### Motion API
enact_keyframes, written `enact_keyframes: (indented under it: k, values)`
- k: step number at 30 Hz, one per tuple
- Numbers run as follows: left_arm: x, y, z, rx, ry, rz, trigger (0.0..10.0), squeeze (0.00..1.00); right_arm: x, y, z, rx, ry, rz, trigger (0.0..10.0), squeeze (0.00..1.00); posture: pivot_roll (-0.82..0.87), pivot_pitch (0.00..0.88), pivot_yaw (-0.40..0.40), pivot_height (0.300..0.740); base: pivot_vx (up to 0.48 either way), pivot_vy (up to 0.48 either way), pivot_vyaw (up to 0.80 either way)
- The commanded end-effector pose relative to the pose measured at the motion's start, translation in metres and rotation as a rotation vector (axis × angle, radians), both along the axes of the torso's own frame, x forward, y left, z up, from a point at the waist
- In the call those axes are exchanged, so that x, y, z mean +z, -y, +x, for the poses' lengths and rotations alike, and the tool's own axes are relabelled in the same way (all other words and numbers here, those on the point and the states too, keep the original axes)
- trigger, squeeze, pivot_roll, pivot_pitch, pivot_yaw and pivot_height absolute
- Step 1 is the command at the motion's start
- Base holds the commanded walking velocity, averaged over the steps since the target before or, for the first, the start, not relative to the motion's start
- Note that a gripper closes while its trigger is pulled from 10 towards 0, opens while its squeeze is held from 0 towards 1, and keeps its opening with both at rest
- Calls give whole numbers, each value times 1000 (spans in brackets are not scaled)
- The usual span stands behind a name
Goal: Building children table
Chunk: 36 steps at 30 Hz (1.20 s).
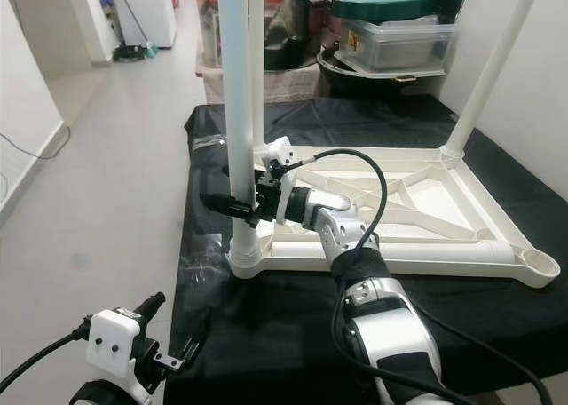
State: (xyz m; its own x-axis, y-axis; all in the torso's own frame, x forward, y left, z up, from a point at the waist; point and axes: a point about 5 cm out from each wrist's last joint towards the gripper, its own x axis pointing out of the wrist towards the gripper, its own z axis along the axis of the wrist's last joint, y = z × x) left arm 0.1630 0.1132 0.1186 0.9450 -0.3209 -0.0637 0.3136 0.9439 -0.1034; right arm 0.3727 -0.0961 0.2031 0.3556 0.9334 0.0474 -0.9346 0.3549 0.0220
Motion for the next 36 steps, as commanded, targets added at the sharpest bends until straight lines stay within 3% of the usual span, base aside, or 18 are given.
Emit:
enact_keyframes:
  k: [1, 9, 10, 12, 13, 23, 30, 35, 36]
  values:
    - [-3, 0, -1, -4, -11, 10, 10000, 0, 2, -4, 1, 5, 15, -6, 10000, 0, 37, 12, -35, 740, 0, 0, 0]
    - [-3, 1, -2, -2, -10, 11, 10000, 0, -1, -8, 1, 12, 8, -16, 10000, 0, 39, 19, -37, 740, 0, 0, 0]
    - [-3, 1, -2, -1, -11, 12, 10000, 0, -1, -8, 1, 14, 9, -20, 8275, 0, 39, 20, -38, 740, 0, 0, 0]
    - [-3, 1, -2, -1, -11, 12, 10000, 0, -2, -9, 1, 16, 5, -21, 8275, 0, 39, 20, -38, 740, 0, 0, 0]
    - [-3, 1, -2, 0, -10, 12, 10000, 0, -2, -9, 1, 14, 2, -20, 0, 0, 39, 20, -38, 740, 0, 0, 0]
    - [-3, 0, -1, 8, -9, 15, 10000, 0, -3, -10, 2, 11, 1, -22, 0, 0, 40, 23, -41, 740, 0, 0, 0]
    - [0, -16, 6, 83, 20, 47, 10000, 0, -11, -7, -2, -6, 3, -11, 0, 0, 38, 25, -37, 740, 0, 0, 0]
    - [4, -30, 11, 144, 46, 75, 10000, 0, -23, -3, -3, -132, 7, -28, 0, 0, 36, 27, -36, 740, 0, 0, 0]
    - [5, -32, 13, 157, 53, 82, 10000, 0, -27, -1, -1, -207, 5, -41, 0, 0, 34, 30, -34, 740, 0, 0, 0]
